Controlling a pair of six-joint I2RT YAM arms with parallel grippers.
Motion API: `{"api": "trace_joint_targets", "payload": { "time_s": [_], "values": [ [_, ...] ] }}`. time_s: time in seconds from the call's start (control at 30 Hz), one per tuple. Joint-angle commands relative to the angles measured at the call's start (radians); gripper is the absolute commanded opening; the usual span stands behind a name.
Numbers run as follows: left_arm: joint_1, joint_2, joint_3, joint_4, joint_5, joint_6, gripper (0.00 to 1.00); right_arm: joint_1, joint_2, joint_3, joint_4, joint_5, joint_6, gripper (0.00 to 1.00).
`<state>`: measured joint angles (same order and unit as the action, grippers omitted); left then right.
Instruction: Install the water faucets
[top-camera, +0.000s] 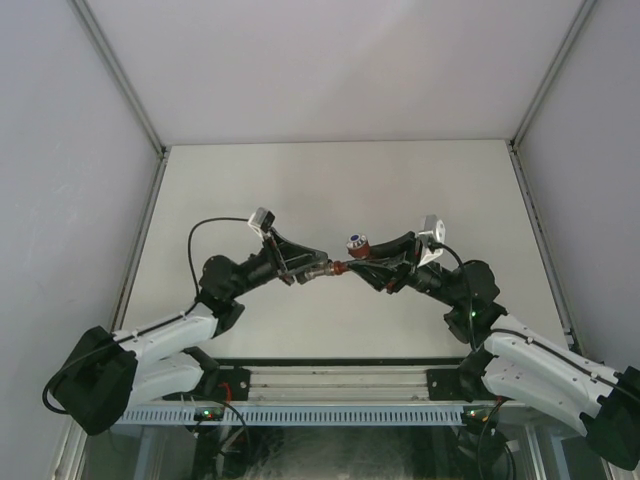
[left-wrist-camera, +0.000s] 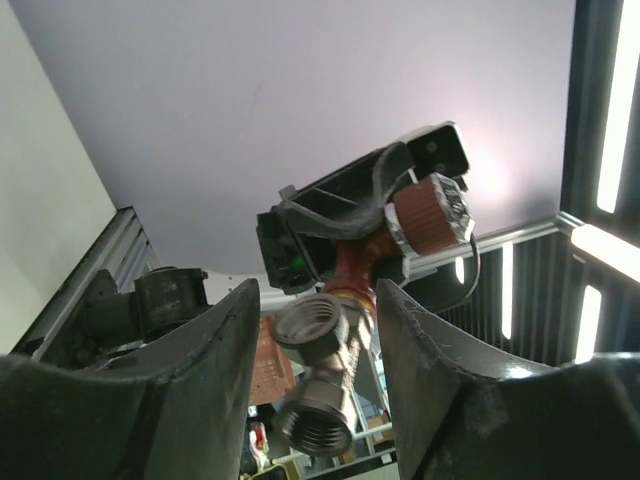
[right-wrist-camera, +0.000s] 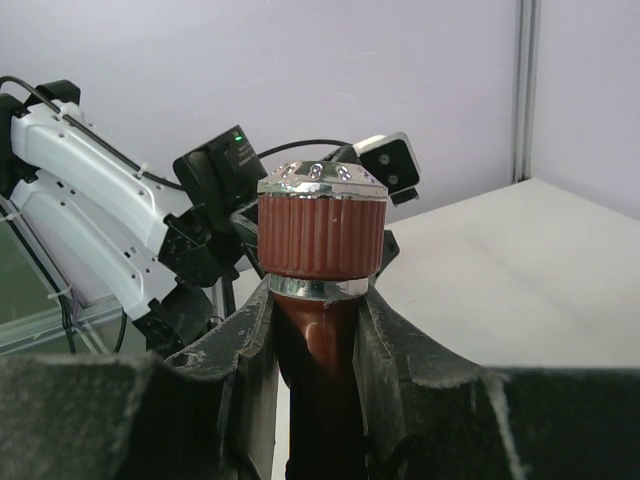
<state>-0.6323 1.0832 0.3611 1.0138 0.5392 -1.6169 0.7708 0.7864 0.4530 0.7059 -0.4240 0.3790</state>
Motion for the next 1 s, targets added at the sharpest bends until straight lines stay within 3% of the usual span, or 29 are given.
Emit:
{"api": "trace_joint_targets", "payload": {
  "time_s": [0.0, 0.2, 0.4, 0.57, 0.67, 0.8, 0.97],
  "values": [
    [-0.004, -0.008, 0.068, 0.142, 0.028, -0.015, 0.54, 0.004, -0.014, 0.013, 0.051, 0.06, -0.019, 0.0],
    [-0.004, 0.003, 0.085, 0.149, 0.068, -0.016, 0.53, -0.02, 0.001, 0.014, 0.045, 0.072, 0.04, 0.0],
    [-0.005, 0.034, 0.085, 0.289, 0.08, -0.035, 0.18, -0.048, 0.011, 0.006, 0.061, 0.074, 0.118, 0.0],
    [-0.005, 0.041, 0.098, 0.346, 0.089, 0.037, 0.01, -0.071, 0.011, 0.006, 0.03, 0.089, 0.238, 0.0],
    [-0.005, 0.016, 0.104, 0.345, 0.088, 0.125, 0.0, -0.071, 0.004, 0.007, -0.009, 0.097, 0.331, 0.0],
    [-0.006, -0.048, 0.112, 0.241, 0.067, 0.279, 0.0, -0.045, -0.022, 0.008, -0.1, 0.139, 0.341, 0.0],
    [-0.006, -0.136, 0.163, -0.066, 0.05, 0.491, 0.0, -0.016, -0.049, 0.03, -0.205, 0.207, 0.329, 0.0]
  ]
}}
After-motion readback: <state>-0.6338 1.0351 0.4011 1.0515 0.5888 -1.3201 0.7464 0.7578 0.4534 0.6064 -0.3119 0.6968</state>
